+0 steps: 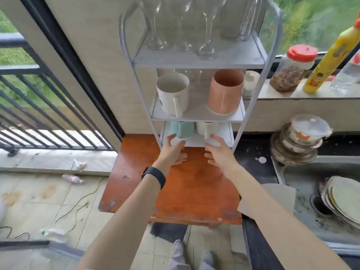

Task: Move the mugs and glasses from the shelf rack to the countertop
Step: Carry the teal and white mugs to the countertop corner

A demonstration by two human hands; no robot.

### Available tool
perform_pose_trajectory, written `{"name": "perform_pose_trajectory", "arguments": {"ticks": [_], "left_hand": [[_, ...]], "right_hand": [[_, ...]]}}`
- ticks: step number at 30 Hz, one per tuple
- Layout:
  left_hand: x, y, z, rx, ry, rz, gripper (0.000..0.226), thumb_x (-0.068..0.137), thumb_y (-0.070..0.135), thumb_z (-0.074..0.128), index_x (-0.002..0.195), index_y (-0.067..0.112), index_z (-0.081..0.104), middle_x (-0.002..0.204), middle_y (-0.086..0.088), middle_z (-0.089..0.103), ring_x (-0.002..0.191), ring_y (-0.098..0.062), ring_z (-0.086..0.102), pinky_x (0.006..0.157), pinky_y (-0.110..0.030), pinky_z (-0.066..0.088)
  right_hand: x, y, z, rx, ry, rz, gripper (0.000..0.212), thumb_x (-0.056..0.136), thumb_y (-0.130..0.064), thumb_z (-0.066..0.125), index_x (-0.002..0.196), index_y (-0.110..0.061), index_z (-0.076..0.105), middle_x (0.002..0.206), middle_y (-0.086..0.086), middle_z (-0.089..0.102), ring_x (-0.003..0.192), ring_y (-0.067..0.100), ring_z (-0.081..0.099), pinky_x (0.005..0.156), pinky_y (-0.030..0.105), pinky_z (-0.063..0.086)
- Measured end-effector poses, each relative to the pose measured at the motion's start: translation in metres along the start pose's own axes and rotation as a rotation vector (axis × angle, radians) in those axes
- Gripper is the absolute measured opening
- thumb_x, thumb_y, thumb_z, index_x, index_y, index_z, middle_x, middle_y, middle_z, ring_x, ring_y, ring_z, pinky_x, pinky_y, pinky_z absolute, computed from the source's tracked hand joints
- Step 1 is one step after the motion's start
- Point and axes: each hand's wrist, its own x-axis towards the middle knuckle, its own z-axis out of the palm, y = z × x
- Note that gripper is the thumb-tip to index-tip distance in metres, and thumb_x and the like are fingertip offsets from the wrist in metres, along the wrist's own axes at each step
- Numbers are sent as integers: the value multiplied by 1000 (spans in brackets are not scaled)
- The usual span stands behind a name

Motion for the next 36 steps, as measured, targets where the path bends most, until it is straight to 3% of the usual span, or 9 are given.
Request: {"name": "perform_pose_trajectory", "arguments": {"ticks": [2,5,10,12,14,19,26,31,36], "left_hand": [[10,8,0,-58,-10,-7,52,96,35,61,144,30,40,104,1,65,90,-23,72,83,-49,61],[18,14,-1,-28,-33,-2,50,98,41,57,143,25,42,114,0,66,89,-15,71,84,-42,61],[22,4,-5,-79,-34,23,51,96,42,61,140,20,48,111,-1,66,93,-20,70,81,-48,62],[17,-3,-9,-57,0,65,40,96,41,61,131,22,54,109,-1,68,91,-19,72,75,-38,62],[9,-13,-13,35,20,123,32,97,43,58,121,23,60,106,1,71,87,-14,73,69,-27,57],[-2,-33,-15,60,-13,175,36,98,47,53,121,21,63,105,4,73,85,-10,73,72,-28,54],[0,-23,-11,44,-88,148,41,98,55,47,120,25,62,112,1,68,95,-16,71,75,-29,54],[-3,-28,-14,135,-66,230,49,98,56,43,119,16,63,109,-1,70,88,-14,72,70,-27,54],[-19,-45,-21,194,-170,276,36,98,54,45,100,24,66,99,0,71,85,-12,71,74,-29,56]], "right_hand": [[9,-10,4,58,-10,32,46,98,-37,58,141,-42,43,119,1,65,103,18,69,93,38,57],[14,-21,9,145,-49,78,49,99,-40,58,144,-32,42,120,3,66,104,22,70,94,41,56],[11,-21,12,268,-44,123,47,100,-37,57,140,-17,46,114,9,71,102,24,72,92,41,57],[-1,-16,11,235,-41,124,42,101,-39,55,134,-14,51,111,9,73,101,23,73,93,40,57],[-15,-6,9,182,-45,116,33,102,-38,52,125,-14,57,111,10,74,101,22,73,95,40,57],[-31,5,8,183,-38,103,30,102,-38,52,121,-16,60,111,10,74,98,21,74,95,40,57],[-29,-5,9,76,-38,108,47,96,-63,43,119,-27,60,105,8,76,89,21,77,88,41,60],[-35,4,13,71,23,32,46,99,-54,42,103,-11,59,110,14,70,92,21,76,92,43,59],[-69,20,9,163,136,34,39,103,-45,42,96,-10,58,99,15,71,89,24,76,89,43,60]]}}
